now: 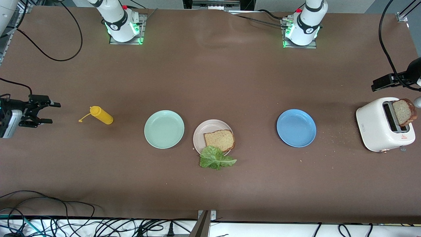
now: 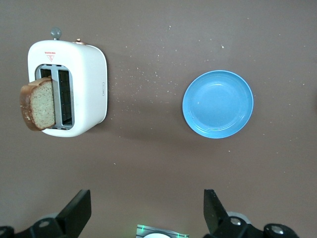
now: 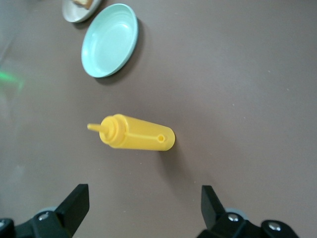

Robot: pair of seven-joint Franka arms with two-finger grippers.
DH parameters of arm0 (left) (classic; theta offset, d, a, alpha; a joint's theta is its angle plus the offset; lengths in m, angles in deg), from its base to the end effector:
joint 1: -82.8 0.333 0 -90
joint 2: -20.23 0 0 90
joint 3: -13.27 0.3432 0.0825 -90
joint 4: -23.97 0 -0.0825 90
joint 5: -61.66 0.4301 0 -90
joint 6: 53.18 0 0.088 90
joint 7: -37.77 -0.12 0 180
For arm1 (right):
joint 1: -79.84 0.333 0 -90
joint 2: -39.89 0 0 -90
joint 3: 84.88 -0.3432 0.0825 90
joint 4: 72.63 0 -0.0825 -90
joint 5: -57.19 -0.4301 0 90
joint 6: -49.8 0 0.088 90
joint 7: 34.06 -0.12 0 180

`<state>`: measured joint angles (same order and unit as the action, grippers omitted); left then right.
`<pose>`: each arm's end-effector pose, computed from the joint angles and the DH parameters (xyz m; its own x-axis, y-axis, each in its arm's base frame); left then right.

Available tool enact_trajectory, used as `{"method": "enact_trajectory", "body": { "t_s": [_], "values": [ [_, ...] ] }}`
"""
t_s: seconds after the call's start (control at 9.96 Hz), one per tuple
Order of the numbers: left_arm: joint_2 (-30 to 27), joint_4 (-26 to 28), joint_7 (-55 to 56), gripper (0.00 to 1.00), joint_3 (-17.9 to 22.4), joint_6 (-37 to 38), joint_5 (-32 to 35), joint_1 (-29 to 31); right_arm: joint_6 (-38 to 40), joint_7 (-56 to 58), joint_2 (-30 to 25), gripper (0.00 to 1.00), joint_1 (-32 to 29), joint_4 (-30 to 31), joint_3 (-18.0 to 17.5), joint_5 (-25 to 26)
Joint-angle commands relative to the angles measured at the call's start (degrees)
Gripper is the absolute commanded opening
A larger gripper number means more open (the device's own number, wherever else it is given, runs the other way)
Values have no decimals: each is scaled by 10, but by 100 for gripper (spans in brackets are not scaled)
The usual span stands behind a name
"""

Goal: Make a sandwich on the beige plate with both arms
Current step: 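Lower the open right gripper around the mustard bottle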

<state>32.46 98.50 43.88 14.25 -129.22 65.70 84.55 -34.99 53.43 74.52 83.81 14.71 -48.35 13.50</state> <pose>0.6411 0.0390 0.6237 0.9696 0.1697 -0.1764 0.1552 -0.9835 -0.0933 0.6535 -0.2353 0.3279 0.7125 0.6266 0.3159 0.6849 -0.5232 -0.5071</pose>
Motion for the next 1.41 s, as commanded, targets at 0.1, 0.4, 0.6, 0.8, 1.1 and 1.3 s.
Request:
{"method": "enact_trajectory", "body": {
  "t_s": [0.1, 0.4, 0.6, 0.8, 1.1, 1.3],
  "values": [
    [55, -10, -48, 100, 1, -36, 27, 48, 10, 196, 17, 100, -8, 19, -14, -80],
    [92, -10, -95, 100, 1, -71, 27, 93, 23, 370, 108, 100, -9, 20, -15, -213],
    [113, -11, -133, 100, 1, -96, 41, 129, 23, 419, 124, 100, -9, 20, -15, -222],
    [141, -12, -181, 100, 1, -121, 37, 161, 23, 490, 129, 99, -16, 20, -24, -225],
    [141, -21, -185, 100, 1, -124, 37, 168, 22, 551, 135, 99, -44, 56, -70, -250],
    [147, -20, -193, 100, 0, -129, 33, 181, 23, 559, 146, 99, -46, 69, -72, -266]
  ]
}}
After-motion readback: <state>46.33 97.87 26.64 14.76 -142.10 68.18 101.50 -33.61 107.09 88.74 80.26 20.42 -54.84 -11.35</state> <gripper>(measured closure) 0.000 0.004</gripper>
